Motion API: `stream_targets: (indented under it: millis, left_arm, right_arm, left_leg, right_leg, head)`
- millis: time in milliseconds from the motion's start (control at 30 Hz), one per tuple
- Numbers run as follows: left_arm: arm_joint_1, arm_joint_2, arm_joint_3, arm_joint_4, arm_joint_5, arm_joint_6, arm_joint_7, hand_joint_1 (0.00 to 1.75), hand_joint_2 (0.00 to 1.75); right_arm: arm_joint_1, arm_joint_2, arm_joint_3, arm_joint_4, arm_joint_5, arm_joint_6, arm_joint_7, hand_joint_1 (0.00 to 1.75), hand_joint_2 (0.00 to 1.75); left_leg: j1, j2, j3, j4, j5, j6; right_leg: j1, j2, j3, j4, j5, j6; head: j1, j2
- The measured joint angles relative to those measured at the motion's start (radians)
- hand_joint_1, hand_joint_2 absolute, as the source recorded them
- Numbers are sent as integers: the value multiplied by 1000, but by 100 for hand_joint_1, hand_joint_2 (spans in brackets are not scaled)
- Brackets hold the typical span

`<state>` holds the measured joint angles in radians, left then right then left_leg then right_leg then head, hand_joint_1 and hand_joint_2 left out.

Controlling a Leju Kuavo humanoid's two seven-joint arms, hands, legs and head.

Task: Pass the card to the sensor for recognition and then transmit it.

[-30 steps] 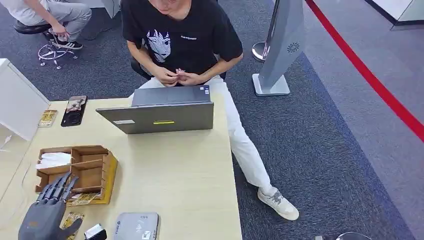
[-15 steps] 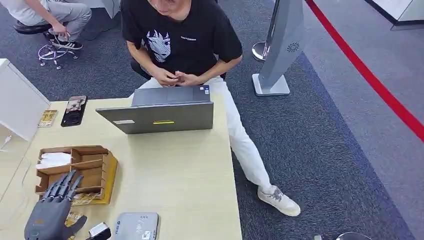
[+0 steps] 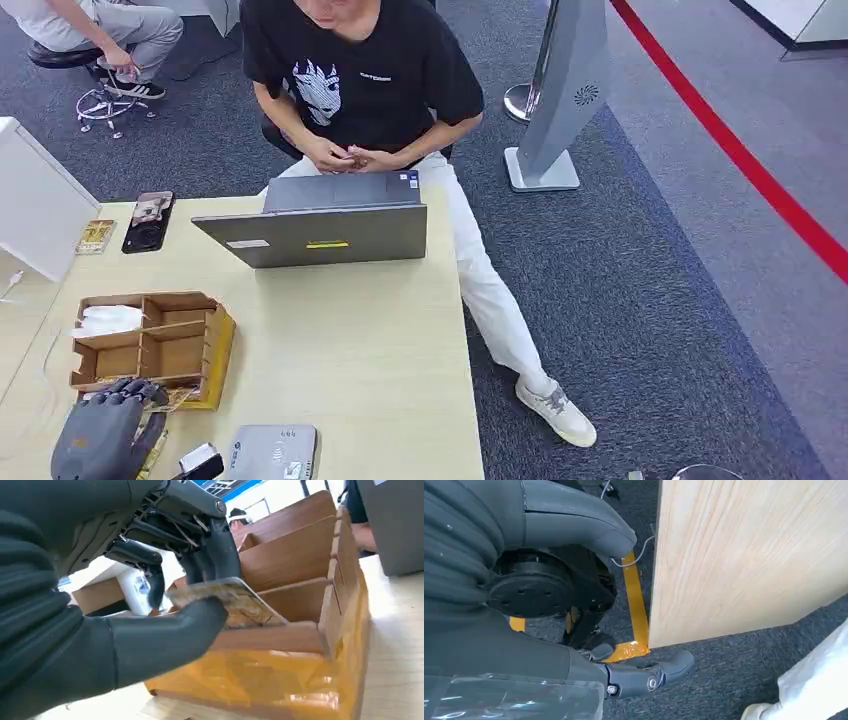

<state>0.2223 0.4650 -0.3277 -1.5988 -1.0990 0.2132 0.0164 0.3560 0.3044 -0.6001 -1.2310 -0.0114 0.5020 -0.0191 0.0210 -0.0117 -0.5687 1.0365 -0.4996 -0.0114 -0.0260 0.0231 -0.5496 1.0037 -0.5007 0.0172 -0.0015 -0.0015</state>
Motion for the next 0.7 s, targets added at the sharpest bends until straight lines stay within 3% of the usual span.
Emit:
stream_targets:
  millis: [167, 300, 400, 500, 700]
  left_arm:
    - [1, -2, 19, 6, -16, 18, 6, 175, 175]
    - [6, -32, 55, 4, -20, 188, -45, 175, 175]
    - [12, -55, 84, -26, -21, 244, -70, 175, 175]
    - [11, -71, 120, -78, -14, 249, -97, 175, 175]
    - [-27, -83, 172, -175, -9, 214, -134, 175, 175]
  right_arm:
    - [0, 0, 0, 0, -2, -2, 2, 0, 175]
    - [6, 0, 1, 0, -24, -26, 0, 0, 175]
    - [15, 0, 7, 0, -39, -55, -7, 0, 175]
    - [27, 0, 34, -2, -63, -94, -15, 0, 175]
    - [29, 0, 51, 2, -35, -82, -24, 0, 175]
  left_leg:
    - [0, 0, 0, 0, 0, 0]
    - [0, 0, 0, 0, 0, 0]
    - [0, 0, 0, 0, 0, 0]
    - [0, 0, 0, 0, 0, 0]
    - [0, 0, 0, 0, 1, 0]
  right_leg:
    - [0, 0, 0, 0, 0, 0]
    - [0, -1, 0, 0, 0, 0]
    - [0, 0, 0, 0, 0, 0]
    - [0, 0, 0, 0, 0, 0]
    - [0, -1, 0, 0, 0, 0]
  head:
    - [0, 0]
    - [0, 0]
    - [0, 0]
    - [0, 0]
    - [0, 0]
